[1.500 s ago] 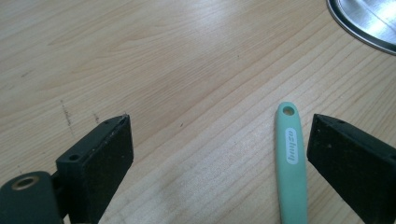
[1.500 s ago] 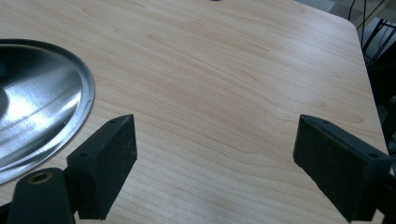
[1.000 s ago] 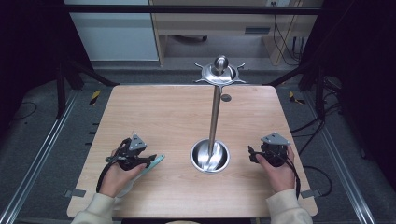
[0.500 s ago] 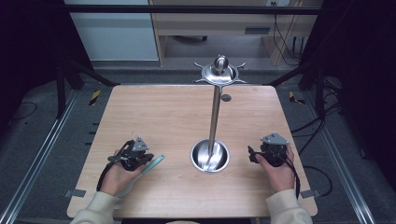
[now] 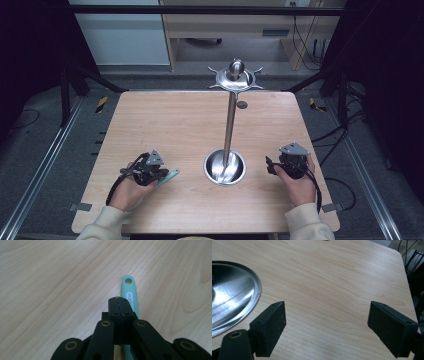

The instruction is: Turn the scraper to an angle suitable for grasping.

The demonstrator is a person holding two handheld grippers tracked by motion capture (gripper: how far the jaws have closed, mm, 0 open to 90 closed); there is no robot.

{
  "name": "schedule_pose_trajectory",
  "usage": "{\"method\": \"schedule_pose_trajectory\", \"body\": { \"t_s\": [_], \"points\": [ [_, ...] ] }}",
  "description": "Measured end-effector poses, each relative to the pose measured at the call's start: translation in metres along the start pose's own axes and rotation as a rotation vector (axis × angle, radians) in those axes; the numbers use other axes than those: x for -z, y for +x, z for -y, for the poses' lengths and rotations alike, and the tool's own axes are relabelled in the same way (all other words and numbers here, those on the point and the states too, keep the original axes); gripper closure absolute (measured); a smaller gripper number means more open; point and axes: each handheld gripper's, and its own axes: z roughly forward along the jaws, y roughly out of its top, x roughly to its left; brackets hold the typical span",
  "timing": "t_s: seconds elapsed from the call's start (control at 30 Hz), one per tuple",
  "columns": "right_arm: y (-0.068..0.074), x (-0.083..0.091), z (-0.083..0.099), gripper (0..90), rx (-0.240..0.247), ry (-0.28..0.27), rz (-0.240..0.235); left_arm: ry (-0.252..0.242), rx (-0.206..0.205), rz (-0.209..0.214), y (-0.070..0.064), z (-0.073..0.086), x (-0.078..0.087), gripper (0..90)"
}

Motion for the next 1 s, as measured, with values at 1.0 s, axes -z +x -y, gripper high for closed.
{"method": "schedule_pose_trajectory", "body": {
  "t_s": [1.0],
  "points": [
    [-0.001,0.003,-0.001,15.3,-0.003,-0.012,-0.002,0.197,-0.195,0.083,-0.042,-0.052,0.018,73.6]
  ]
}}
